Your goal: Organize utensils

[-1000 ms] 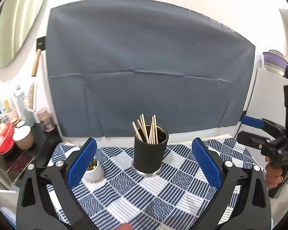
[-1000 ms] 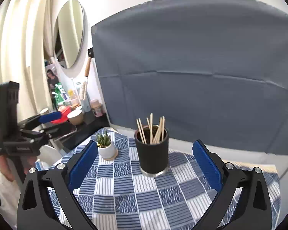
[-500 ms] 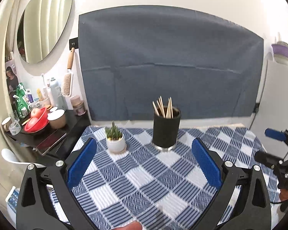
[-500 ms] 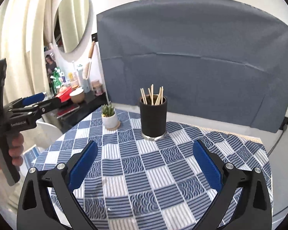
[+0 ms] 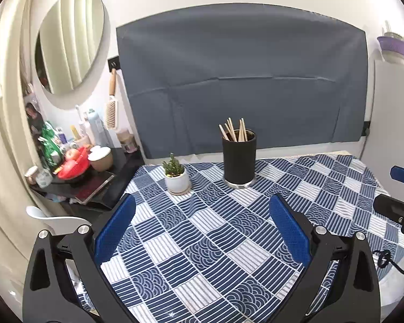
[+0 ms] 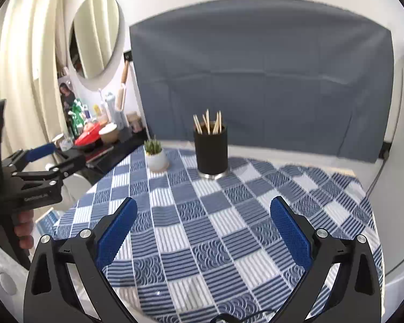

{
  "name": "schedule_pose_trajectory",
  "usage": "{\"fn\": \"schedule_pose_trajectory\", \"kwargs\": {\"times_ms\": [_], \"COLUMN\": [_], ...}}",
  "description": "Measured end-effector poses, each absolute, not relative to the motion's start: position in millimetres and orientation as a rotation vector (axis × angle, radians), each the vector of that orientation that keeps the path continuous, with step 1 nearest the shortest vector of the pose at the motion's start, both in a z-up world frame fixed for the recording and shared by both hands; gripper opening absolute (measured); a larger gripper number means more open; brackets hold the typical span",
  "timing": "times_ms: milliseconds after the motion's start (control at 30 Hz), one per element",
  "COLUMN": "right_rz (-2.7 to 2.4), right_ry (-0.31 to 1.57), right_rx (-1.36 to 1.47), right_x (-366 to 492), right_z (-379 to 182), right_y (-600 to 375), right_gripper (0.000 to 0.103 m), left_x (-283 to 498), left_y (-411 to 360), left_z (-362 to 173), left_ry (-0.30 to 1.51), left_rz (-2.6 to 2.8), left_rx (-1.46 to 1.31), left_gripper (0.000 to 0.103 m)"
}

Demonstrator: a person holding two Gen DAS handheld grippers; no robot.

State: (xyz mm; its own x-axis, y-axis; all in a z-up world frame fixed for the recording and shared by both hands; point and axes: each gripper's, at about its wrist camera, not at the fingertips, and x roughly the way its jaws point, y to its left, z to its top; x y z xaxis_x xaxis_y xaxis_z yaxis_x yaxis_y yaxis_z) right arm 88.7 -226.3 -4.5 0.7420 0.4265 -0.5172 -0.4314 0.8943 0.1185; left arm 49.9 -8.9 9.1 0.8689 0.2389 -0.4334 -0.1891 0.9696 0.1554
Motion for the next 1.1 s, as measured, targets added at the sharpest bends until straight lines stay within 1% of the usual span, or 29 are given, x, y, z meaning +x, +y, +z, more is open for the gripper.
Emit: {"fn": "schedule_pose_trajectory", "kwargs": {"times_ms": [133,367,1100], "right_rz": [0.438,0.452,0.434], "right_ry": [0.551,0.52,0.492], "right_rx": [0.004,-0.088,-0.073], "right_x": [87.1,82.1,76.7], "right_z": [-3.5,0.4,3.8], "right_y": [-232.3,-222.6,-214.3], "right_gripper": [0.095,0.095,0.095], "left_x": [45.4,46.7,50.3], "left_y": [-11.1,-9.3,-1.1], "left_z": [11.7,9.1,7.6], "left_ry": [0.476,0.516,0.535], "left_rz": [0.232,0.217,0.165], "left_rx": [0.069,0.038,0.013], "left_gripper": [0.097,0.097,0.097]}}
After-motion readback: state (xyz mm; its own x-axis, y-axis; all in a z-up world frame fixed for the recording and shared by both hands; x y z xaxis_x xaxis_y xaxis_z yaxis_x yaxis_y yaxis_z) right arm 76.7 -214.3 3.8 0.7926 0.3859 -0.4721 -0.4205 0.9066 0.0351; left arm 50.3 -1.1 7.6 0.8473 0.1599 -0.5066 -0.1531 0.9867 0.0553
